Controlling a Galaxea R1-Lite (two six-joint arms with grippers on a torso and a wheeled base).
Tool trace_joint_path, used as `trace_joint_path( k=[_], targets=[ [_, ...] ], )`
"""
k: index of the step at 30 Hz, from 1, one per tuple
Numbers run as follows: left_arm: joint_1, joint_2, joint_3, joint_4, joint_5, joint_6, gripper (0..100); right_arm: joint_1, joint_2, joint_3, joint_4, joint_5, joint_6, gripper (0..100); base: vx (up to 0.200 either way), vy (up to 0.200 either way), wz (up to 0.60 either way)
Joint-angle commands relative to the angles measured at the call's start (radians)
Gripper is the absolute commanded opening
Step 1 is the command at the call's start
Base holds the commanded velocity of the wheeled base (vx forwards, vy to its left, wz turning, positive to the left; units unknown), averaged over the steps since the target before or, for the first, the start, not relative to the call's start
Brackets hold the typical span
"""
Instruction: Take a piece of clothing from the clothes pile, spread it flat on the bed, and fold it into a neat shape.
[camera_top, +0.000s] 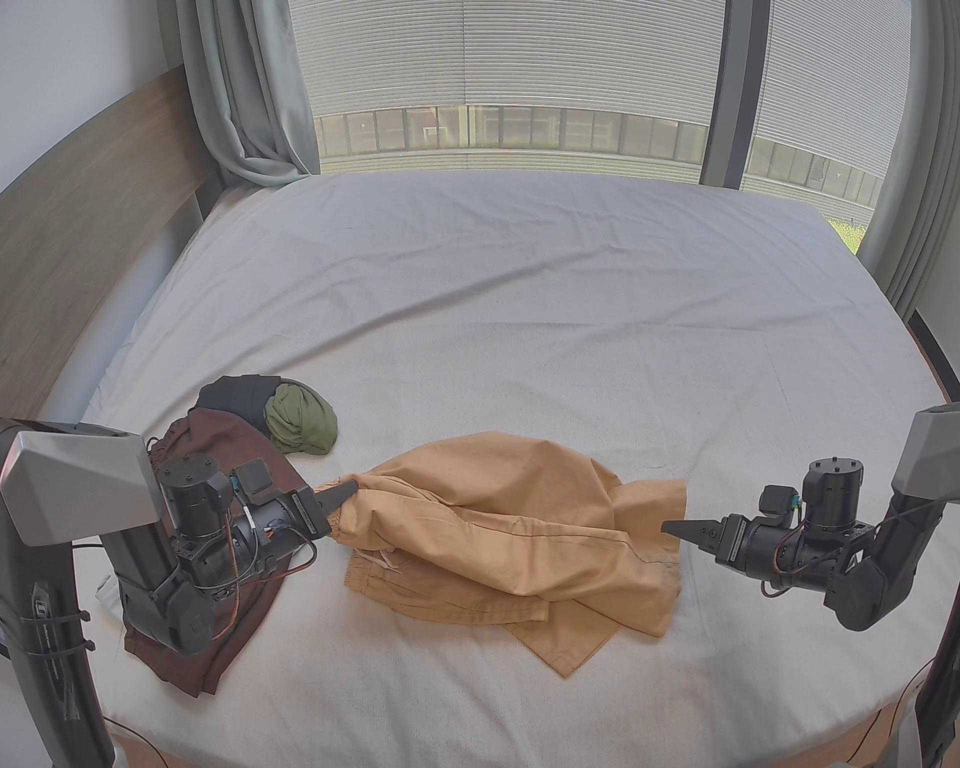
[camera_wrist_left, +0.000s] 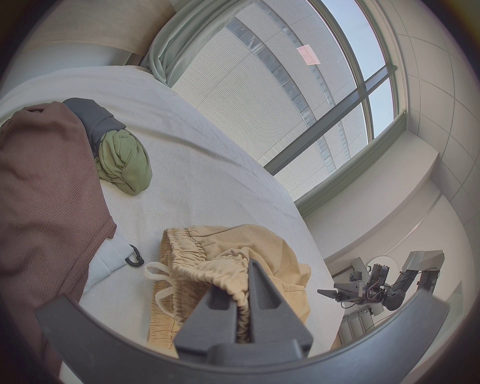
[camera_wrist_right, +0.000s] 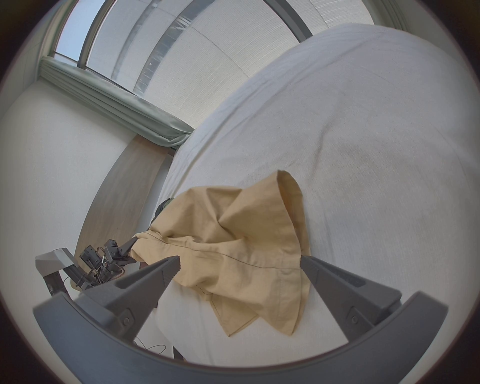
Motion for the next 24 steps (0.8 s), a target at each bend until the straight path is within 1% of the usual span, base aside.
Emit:
trace_joint_path(
  k=[1, 6, 14, 24],
  targets=[
    [0.0, 0.001, 0.0, -0.001, 0.0, 0.001, 0, 0.008, 0.035, -0.002, -0.001, 0.008, 0.009, 100, 0.0, 0.0, 0.0],
    [0.0, 0.0, 0.0, -0.001, 0.0, 0.001, 0, 0.01, 0.081, -0.007, -0.019, 0.008, 0.012, 100, 0.0, 0.0, 0.0],
    [0.0, 0.001, 0.0, -0.001, 0.0, 0.001, 0, 0.008, 0.228, -0.003, -0.226, 0.0, 0.019, 100, 0.0, 0.0, 0.0],
    [0.0, 0.001, 0.0, -0.001, 0.0, 0.0, 0, 0.031, 0.242, -0.008, -0.235, 0.003, 0.033, 100, 0.0, 0.0, 0.0]
  ],
)
